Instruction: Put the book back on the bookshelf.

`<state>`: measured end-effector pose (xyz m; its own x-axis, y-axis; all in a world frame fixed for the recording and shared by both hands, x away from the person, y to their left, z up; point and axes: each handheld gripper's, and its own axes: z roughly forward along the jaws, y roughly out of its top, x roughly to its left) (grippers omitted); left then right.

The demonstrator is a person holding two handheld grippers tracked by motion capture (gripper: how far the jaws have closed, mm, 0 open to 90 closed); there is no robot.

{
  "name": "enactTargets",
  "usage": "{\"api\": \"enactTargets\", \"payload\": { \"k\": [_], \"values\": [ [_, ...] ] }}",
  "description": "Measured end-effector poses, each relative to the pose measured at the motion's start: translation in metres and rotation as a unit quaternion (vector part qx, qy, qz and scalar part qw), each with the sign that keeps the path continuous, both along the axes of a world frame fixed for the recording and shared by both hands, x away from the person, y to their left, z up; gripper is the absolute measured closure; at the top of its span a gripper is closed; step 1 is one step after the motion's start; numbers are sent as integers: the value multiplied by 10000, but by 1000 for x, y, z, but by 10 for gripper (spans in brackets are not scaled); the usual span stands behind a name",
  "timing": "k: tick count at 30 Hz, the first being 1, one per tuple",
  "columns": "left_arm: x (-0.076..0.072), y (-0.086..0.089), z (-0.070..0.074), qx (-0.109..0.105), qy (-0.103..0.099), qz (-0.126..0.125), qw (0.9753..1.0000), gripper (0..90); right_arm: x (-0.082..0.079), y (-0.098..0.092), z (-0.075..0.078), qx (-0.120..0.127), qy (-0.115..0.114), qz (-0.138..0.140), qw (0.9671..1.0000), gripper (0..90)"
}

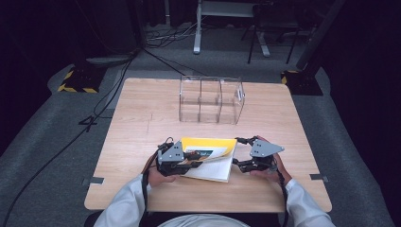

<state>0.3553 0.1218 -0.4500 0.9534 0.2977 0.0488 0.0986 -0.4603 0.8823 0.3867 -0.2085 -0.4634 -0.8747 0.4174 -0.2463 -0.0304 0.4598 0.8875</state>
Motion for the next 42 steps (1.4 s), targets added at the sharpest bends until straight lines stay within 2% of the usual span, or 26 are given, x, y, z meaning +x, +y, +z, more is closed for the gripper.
{"api": "enactTargets", "payload": {
  "k": [3, 6, 8, 9, 12, 14, 15, 17, 19, 20, 22, 23, 24, 26, 27, 28, 30, 32, 33, 36, 39, 41, 42],
  "values": [
    [-2, -1, -2, 77, -105, 113, 9999, 678, 1, 1, -1, 126, 89, -33, 9999, 257],
    [-4, -5, -6, 195, -207, 98, 9995, 651, 1, 1, -1, 201, 152, -88, 9996, 258],
    [-6, -8, -9, 277, -282, 151, 9991, 583, 2, 1, -2, 249, 176, -120, 9995, 258],
    [-7, -12, -11, 395, -352, 140, 9985, 573, 2, 1, -2, 265, 200, -139, 9994, 258],
    [-7, -13, -11, 430, -324, 175, 9984, 550, 2, 1, -2, 247, 218, -153, 9993, 258],
    [-7, -15, -13, 500, -280, 274, 9980, 473, 3, 1, -3, 278, 277, -163, 9991, 261],
    [-7, -16, -14, 564, -223, 274, 9978, 421, 3, 1, -3, 290, 288, -171, 9990, 264],
    [-7, -20, -17, 731, -235, 316, 9965, 345, 3, 2, -4, 275, 305, -137, 9991, 271],
    [-9, -23, -19, 870, -240, 318, 9954, 283, 3, 3, -4, 258, 329, -139, 9990, 277],
    [-8, -25, -19, 925, -255, 287, 9950, 283, 3, 3, -4, 258, 329, -139, 9990, 277],
    [-8, -26, -19, 973, -193, 250, 9948, 260, 2, 4, -4, 254, 326, -138, 9991, 278],
    [-6, -27, -20, 1015, -2, 139, 9947, 234, 2, 4, -5, 252, 323, -129, 9991, 277],
    [-5, -29, -21, 1102, 110, 79, 9938, 180, 2, 4, -5, 274, 328, -128, 9990, 278],
    [-9, -34, -22, 1326, 29, 23, 9912, 149, 1, 5, -4, 261, 335, -102, 9990, 278],
    [-10, -35, -22, 1372, -12, 34, 9905, 137, 1, 6, -4, 216, 348, -110, 9991, 278],
    [-13, -36, -22, 1349, -48, 28, 9908, 135, 1, 6, -5, 186, 352, -125, 9991, 278],
    [-17, -41, -24, 1451, -213, 43, 9892, 126, 2, 6, -7, 225, 460, -135, 9986, 278],
    [-19, -43, -24, 1482, -215, 51, 9887, 91, 2, 7, -7, 211, 459, -142, 9986, 278],
    [-20, -45, -27, 1469, -287, 93, 9887, 90, 1, 8, -6, 213, 464, -127, 9986, 278],
    [-21, -47, -30, 1508, -270, 99, 9881, 53, 0, 10, -6, 194, 435, -160, 9987, 279],
    [-24, -49, -32, 1598, -322, 116, 9866, 39, 0, 11, -5, 226, 436, -140, 9987, 279],
    [-24, -49, -33, 1574, -309, 123, 9870, 23, -2, 13, -4, 144, 377, -117, 9991, 282],
    [-22, -48, -32, 1483, -259, 82, 9886, 26, -2, 14, -2, 115, 302, -116, 9994, 283]
  ]
}}
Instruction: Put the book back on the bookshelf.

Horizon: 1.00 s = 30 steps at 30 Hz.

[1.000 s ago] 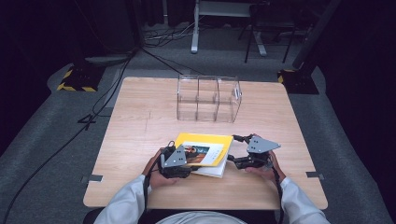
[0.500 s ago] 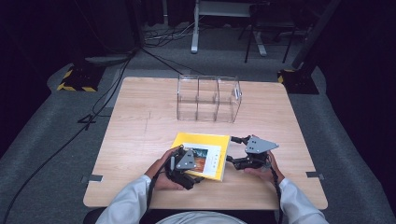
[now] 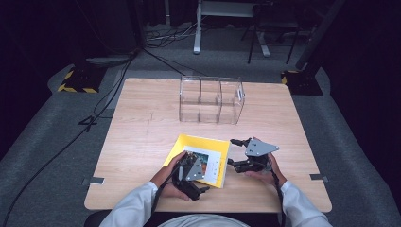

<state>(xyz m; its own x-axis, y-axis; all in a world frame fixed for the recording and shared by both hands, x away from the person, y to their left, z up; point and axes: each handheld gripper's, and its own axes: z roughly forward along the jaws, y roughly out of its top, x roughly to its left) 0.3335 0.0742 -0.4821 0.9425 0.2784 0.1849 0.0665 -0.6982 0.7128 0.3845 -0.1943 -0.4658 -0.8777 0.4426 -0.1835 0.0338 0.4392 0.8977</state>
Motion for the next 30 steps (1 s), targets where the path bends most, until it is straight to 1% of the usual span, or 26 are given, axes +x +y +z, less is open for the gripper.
{"api": "enactTargets", "payload": {
  "k": [1, 2, 3, 4, 6, 7, 8, 9, 10, 12, 13, 16, 18, 19, 20, 21, 23, 24, 25, 27, 28, 29, 30],
  "values": [
    [5, 5, 4, -263, 259, -54, 9993, 49, 0, 0, 0, -30, -13, 46, 10000, 284],
    [5, 5, 4, -263, 259, -54, 9993, 44, 0, 0, 0, -30, -13, 46, 10000, 284],
    [8, 7, 7, -327, 341, -106, 9988, 44, 0, 0, 1, -72, -29, 79, 9999, 295],
    [12, 8, 11, -346, 432, -174, 9983, 45, 0, -1, 1, -77, -64, 45, 9999, 298],
    [12, 8, 13, -364, 435, -213, 9982, 60, 1, -2, 1, -37, -27, 23, 10000, 298],
    [11, 7, 16, -320, 402, -281, 9983, 73, 1, -2, 1, -44, -32, 38, 10000, 298],
    [11, 7, 16, -320, 402, -281, 9983, 88, 1, -2, 1, -44, -32, 38, 10000, 298],
    [9, 7, 17, -304, 384, -356, 9982, 100, 0, -2, 2, -8, -86, 53, 9999, 298],
    [9, 8, 18, -299, 388, -367, 9981, 99, -1, -2, 3, -3, -109, 71, 9999, 298],
    [10, 9, 18, -358, 432, -359, 9978, 97, -2, -1, 3, 15, -111, 42, 9999, 298],
    [11, 9, 18, -391, 453, -342, 9976, 97, -2, -2, 3, 30, -48, 65, 10000, 298],
    [12, 9, 17, -450, 505, -334, 9972, 93, -2, -2, 2, 29, -3, 32, 10000, 297],
    [12, 7, 18, -407, 438, -354, 9976, 79, -2, -2, 3, 37, 45, 41, 10000, 297],
    [12, 7, 18, -447, 471, -337, 9973, 75, -5, 1, 3, 35, 123, 76, 9999, 298],
    [13, 7, 19, -460, 498, -348, 9971, 75, -5, 1, 3, 35, 123, 76, 9999, 298],
    [15, 8, 19, -525, 566, -356, 9964, 73, -9, 6, 0, -57, 154, 159, 9997, 298],
    [16, 8, 18, -564, 605, -360, 9959, 73, -12, 9, -3, -88, 166, 160, 9997, 298],
    [17, 8, 18, -625, 645, -386, 9952, 73, -16, 11, -7, -121, 318, 235, 9991, 297],
    [17, 8, 18, -600, 661, -398, 9952, 74, -17, 11, -9, -122, 380, 186, 9990, 297],
    [17, 7, 18, -621, 672, -385, 9951, 72, -19, 12, -11, -89, 407, 163, 9990, 297],
    [17, 7, 19, -623, 670, -363, 9951, 62, -21, 12, -12, -55, 371, 110, 9992, 298],
    [16, 6, 21, -636, 541, -390, 9957, 56, -23, 13, -11, -13, 349, 57, 9994, 299],
    [14, 6, 22, -625, 460, -387, 9962, 51, -23, 13, -9, 119, 436, 41, 9990, 298]
  ]
}}
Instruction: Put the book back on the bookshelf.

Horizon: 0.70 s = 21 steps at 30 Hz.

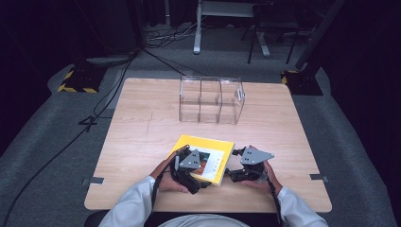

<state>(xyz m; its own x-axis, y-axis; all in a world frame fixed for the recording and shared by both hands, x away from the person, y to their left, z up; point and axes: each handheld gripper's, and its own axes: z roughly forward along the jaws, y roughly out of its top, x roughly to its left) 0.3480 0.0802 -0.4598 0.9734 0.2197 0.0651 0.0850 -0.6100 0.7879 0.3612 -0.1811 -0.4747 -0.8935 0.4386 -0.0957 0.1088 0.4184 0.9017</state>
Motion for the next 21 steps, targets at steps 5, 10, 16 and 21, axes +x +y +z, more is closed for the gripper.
{"api": "enactTargets", "payload": {
  "k": [5, 10, 16, 21],
  "values": [
    [-6, 3, 8, -11, -321, 237, 9992, 44, 1, 0, 11, 486, 171, -110, 9986, 298],
    [-13, 1, 4, 239, -786, 612, 9947, 28, -1, 4, 19, 630, 106, -117, 9979, 298],
    [-15, 3, -1, 397, -1384, 1153, 9828, 207, 0, 12, 19, 540, 117, -88, 9984, 297],
    [-18, 11, 5, 72, -1788, 1369, 9743, 504, 3, 10, 22, 718, 233, -114, 9971, 289]
  ]
}}
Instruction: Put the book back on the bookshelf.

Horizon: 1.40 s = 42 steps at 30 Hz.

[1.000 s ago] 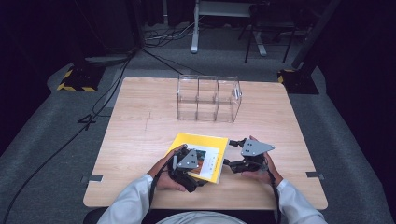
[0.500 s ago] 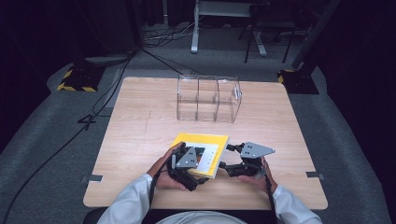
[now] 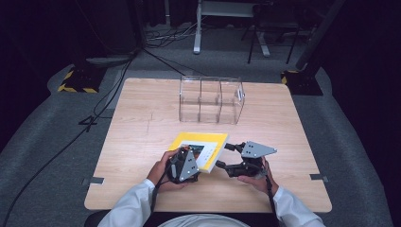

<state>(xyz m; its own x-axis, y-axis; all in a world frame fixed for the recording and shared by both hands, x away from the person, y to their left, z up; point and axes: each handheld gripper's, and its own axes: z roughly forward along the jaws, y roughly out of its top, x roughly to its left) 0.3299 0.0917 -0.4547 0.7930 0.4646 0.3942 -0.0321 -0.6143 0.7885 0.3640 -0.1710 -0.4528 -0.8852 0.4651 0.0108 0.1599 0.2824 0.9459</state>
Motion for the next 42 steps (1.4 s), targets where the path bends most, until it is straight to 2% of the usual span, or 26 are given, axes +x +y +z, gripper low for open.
{"api": "enactTargets", "payload": {
  "k": [2, 3, 5, 8, 10, 11, 14, 15, 16, 17, 18, 21, 24, 26, 28, 31, 34, 36, 38, 40, 42],
  "values": [
    [-1, 3, 3, -78, -160, 57, 9998, 618, 2, -1, 0, 47, 56, 15, 10000, 290],
    [-1, 4, 4, -99, -226, 79, 9997, 656, 2, -1, 0, -67, -28, 5, 10000, 292],
    [0, 6, 6, -118, -279, 117, 9995, 709, 2, -1, 0, -25, 11, 37, 10000, 292],
    [2, 8, 9, -115, -309, 101, 9994, 733, 4, -6, 2, 8, -27, -12, 10000, 293],
    [3, 9, 10, -148, -269, 90, 9995, 736, 6, -15, 6, -20, -190, -202, 9996, 294],
    [3, 9, 10, -148, -269, 90, 9995, 739, 6, -15, 6, -20, -190, -202, 9996, 294],
    [2, 12, 16, -345, -171, -80, 9992, 743, 12, -27, 9, -38, -195, -299, 9994, 293],
    [2, 12, 18, -475, -132, -136, 9987, 747, 14, -31, 10, -45, -206, -344, 9992, 287],
    [2, 15, 24, -715, -38, -251, 9971, 752, 17, -35, 11, -75, -212, -276, 9994, 279],
    [3, 15, 27, -815, 11, -321, 9962, 753, 18, -36, 12, -146, -260, -283, 9992, 276],
    [3, 15, 27, -815, 11, -321, 9962, 753, 18, -36, 12, -146, -260, -283, 9992, 276],
    [5, 18, 33, -1081, 203, -522, 9926, 754, 16, -35, 15, -267, -437, -146, 9986, 272],
    [7, 20, 35, -1316, 377, -723, 9879, 754, 16, -35, 20, -247, -478, -69, 9985, 267],
    [8, 22, 37, -1472, 488, -907, 9837, 754, 16, -34, 24, -245, -507, 26, 9984, 262],
    [11, 24, 39, -1648, 648, -1111, 9779, 754, 16, -33, 29, -257, -589, 219, 9977, 257],
    [14, 25, 39, -1755, 805, -1330, 9721, 754, 15, -31, 34, -289, -685, 360, 9966, 256],
    [16, 27, 39, -1826, 898, -1457, 9682, 754, 17, -29, 37, -262, -711, 450, 9961, 255],
    [18, 29, 38, -1950, 1011, -1566, 9629, 754, 18, -28, 38, -272, -744, 487, 9957, 255],
    [19, 30, 39, -1963, 1038, -1655, 9609, 754, 19, -26, 39, -224, -696, 640, 9953, 258],
    [19, 30, 39, -1933, 1006, -1649, 9619, 753, 20, -23, 39, -277, -709, 751, 9943, 314],
    [20, 31, 40, -1927, 1047, -1678, 9611, 752, 19, -22, 40, -208, -707, 925, 9930, 385]
  ]
}}
